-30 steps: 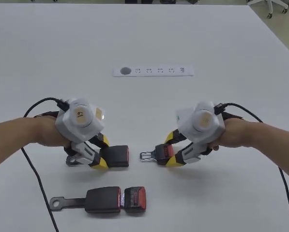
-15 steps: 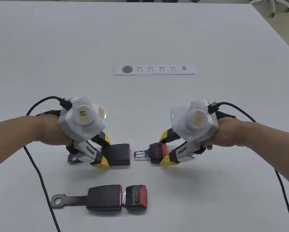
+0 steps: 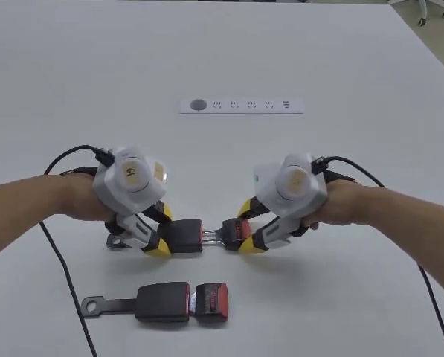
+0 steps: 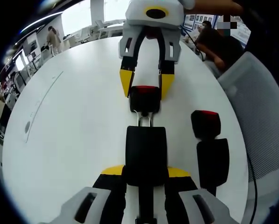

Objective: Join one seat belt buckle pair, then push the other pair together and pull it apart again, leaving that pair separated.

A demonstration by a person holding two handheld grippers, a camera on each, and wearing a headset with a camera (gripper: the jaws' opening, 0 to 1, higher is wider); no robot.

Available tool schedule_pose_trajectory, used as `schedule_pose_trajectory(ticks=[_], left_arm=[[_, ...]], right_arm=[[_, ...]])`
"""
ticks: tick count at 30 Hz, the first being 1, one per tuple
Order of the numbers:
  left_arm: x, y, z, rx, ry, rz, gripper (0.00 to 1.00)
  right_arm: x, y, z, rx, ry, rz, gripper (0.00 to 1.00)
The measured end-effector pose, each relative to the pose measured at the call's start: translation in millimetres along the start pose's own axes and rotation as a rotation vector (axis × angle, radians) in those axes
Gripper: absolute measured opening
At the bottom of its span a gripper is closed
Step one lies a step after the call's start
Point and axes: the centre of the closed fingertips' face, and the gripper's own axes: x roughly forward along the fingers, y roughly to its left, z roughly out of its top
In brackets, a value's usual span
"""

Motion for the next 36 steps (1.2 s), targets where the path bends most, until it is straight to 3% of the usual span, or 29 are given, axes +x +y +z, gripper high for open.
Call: schedule_pose_trajectory(ticks=[36], left_arm=[[0.5, -1.3, 1.2, 0.007, 0.006, 0.003, 0.31]], right_arm=[[7.1, 1.3, 7.6, 0.02, -0.018, -0.014, 0.29]])
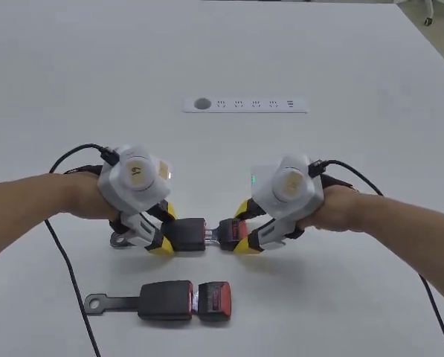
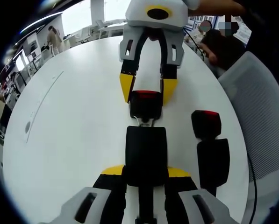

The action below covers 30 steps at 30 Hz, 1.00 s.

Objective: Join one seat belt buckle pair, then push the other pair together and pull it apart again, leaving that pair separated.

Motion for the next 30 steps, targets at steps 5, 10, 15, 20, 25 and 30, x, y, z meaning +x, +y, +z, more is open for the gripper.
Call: schedule_pose_trajectory(ticks=[5, 10, 15, 20, 25, 30], left_arm=[[-0.2, 0.3, -0.7, 0.001, 0.002, 0.001, 0.31], [-0.4, 0.3, -0.4, -0.005, 0.001, 0.004, 0.31], [-0.6, 0.1, 0.0, -0.006, 0.0, 0.004, 0.31], [-0.8, -0.3, 0.2, 0.0, 0.005, 0.002, 0.31], [-0.2, 0.3, -0.2, 0.001, 0.002, 0.001, 0.31], [-0.1, -0.5, 0.3, 0.002, 0.002, 0.004, 0.31]], right_arm=[[0.8, 1.4, 1.3, 0.002, 0.001, 0.0, 0.28], [1.8, 0.6, 1.2, 0.01, 0.006, -0.002, 0.28], [2.4, 1.0, 2.1, 0.016, 0.009, -0.004, 0.28], [2.8, 1.0, 2.6, 0.017, 0.012, -0.002, 0.28], [3.9, 2.3, 5.0, 0.015, 0.009, -0.001, 0.28], [7.8, 2.8, 10.2, 0.01, 0.014, 0.003, 0.28]])
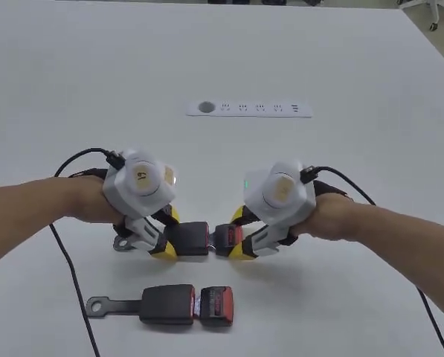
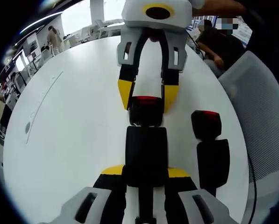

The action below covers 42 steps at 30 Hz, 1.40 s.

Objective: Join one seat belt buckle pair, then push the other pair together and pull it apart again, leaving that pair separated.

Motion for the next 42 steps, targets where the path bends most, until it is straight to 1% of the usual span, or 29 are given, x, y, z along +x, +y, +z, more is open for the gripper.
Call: schedule_pose_trajectory(ticks=[9, 11, 15, 20, 26, 31, 37, 42], left_arm=[[0.9, 0.0, -0.2, 0.019, 0.011, 0.002, 0.31], [1.3, -1.9, 1.7, 0.029, 0.016, 0.004, 0.3], [1.5, -1.5, 1.9, 0.038, 0.025, 0.003, 0.3], [1.1, -0.4, 0.7, 0.032, 0.027, 0.005, 0.31], [1.2, -0.1, -0.1, 0.042, 0.036, 0.0, 0.31], [2.5, 2.5, -2.6, 0.039, 0.035, -0.001, 0.31], [1.3, -0.4, 0.6, 0.036, 0.034, 0.002, 0.31], [1.5, 0.4, 0.0, 0.034, 0.034, 0.001, 0.31]], right_arm=[[2.4, 2.3, 3.1, -0.001, 0.006, -0.01, 0.27], [3.3, 2.4, 2.8, -0.006, 0.011, -0.01, 0.27], [4.8, 1.6, 4.5, -0.017, 0.026, -0.01, 0.27], [4.1, 2.7, 4.6, -0.019, 0.03, -0.012, 0.28], [3.6, 3.3, 3.6, -0.035, 0.028, -0.008, 0.28], [4.4, 2.8, 3.1, -0.028, 0.024, -0.009, 0.29], [3.6, 2.6, 2.8, -0.027, 0.023, -0.008, 0.29], [3.4, 1.4, 1.4, -0.027, 0.024, -0.005, 0.29]])
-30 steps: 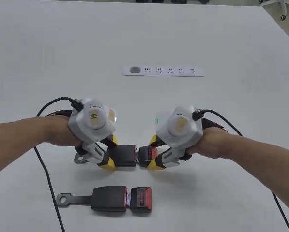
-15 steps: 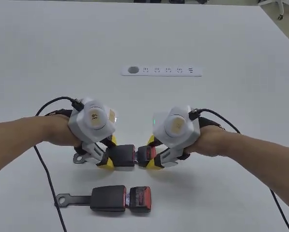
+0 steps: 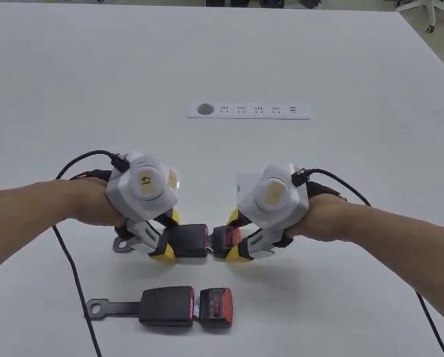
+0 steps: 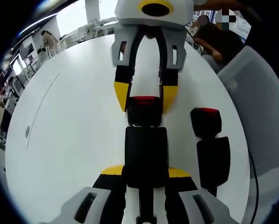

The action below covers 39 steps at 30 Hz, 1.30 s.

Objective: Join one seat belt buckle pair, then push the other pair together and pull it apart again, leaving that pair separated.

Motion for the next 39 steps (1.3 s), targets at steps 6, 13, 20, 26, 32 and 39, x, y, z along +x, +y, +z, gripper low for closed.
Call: schedule_pose_trajectory(ticks=[6, 13, 20, 26, 32, 39], left_arm=[[0.2, -0.4, 0.5, 0.001, 0.006, -0.003, 0.32], [-0.1, -1.1, 0.8, -0.006, 0.006, -0.005, 0.32], [0.2, -0.7, 0.8, -0.007, 0.007, 0.0, 0.32], [0.2, -0.4, 0.7, -0.014, -0.001, 0.003, 0.32], [0.7, 0.3, -0.4, -0.012, 0.001, 0.003, 0.32], [2.1, 2.3, -2.1, -0.012, 0.003, 0.002, 0.32]], right_arm=[[-2.4, 0.1, -3.1, 0.001, 0.007, 0.0, 0.29], [-7.0, 0.9, -8.8, -0.007, 0.022, -0.001, 0.29], [-10.5, 0.7, -11.8, -0.011, 0.022, 0.0, 0.29], [-10.4, -1.6, -14.2, -0.015, 0.022, 0.003, 0.3], [-11.7, -1.4, -17.2, -0.017, 0.029, 0.007, 0.3], [-15.7, -2.2, -22.7, -0.014, 0.044, 0.009, 0.3]])
